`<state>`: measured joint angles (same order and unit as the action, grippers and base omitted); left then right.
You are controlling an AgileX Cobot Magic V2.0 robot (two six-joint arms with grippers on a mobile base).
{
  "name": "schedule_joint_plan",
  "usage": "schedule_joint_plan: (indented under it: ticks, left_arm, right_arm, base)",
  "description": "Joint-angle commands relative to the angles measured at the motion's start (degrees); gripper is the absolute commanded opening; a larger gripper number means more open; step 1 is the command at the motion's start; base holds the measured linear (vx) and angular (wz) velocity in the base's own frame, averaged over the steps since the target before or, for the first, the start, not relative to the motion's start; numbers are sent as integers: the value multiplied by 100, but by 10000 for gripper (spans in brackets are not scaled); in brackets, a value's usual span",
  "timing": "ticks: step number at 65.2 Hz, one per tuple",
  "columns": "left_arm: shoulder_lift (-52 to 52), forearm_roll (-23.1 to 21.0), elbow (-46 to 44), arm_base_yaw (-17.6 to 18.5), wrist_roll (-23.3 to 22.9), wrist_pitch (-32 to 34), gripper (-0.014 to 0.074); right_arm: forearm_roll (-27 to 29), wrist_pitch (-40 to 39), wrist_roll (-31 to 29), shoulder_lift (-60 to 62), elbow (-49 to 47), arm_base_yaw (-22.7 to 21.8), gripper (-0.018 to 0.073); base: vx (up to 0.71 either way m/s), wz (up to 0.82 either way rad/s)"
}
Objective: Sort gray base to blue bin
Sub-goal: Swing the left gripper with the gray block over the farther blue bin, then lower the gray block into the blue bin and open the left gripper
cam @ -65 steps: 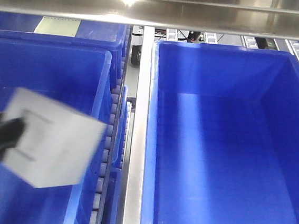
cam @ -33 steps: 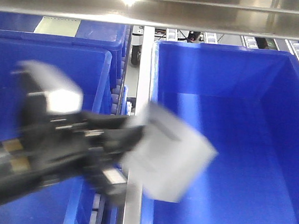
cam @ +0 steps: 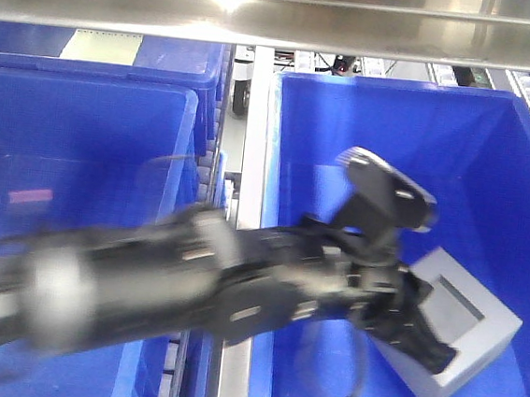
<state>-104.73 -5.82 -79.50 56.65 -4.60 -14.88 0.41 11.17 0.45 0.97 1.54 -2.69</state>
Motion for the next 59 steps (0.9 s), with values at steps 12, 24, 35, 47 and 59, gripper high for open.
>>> schedule_joint_plan:
  ticks: [12,24,35,47,59]
  left_arm:
    - [-791,-29,-1190,27,-38,-107,38]
    - [-1072,-28,-1257,27,-38,-181,45]
    - [-1230,-28,-1257,27,-38,-222,76]
    - [-1299,-16,-1258,27,-33,-222,129]
    - [-1139,117,-1271,14,-26,-197,280]
  right_arm:
    - [-41,-273,-45,-5,11,0,-5]
    - [-41,-273,-45,-5,11,0,-5]
    - [-41,-273,-45,-5,11,0,-5]
    - [-41,-273,-45,-5,11,0,-5]
    - [-41,-273,-45,-5,11,0,-5]
  base:
    - [0,0]
    - [0,0]
    - [0,0]
    - [0,0]
    - [0,0]
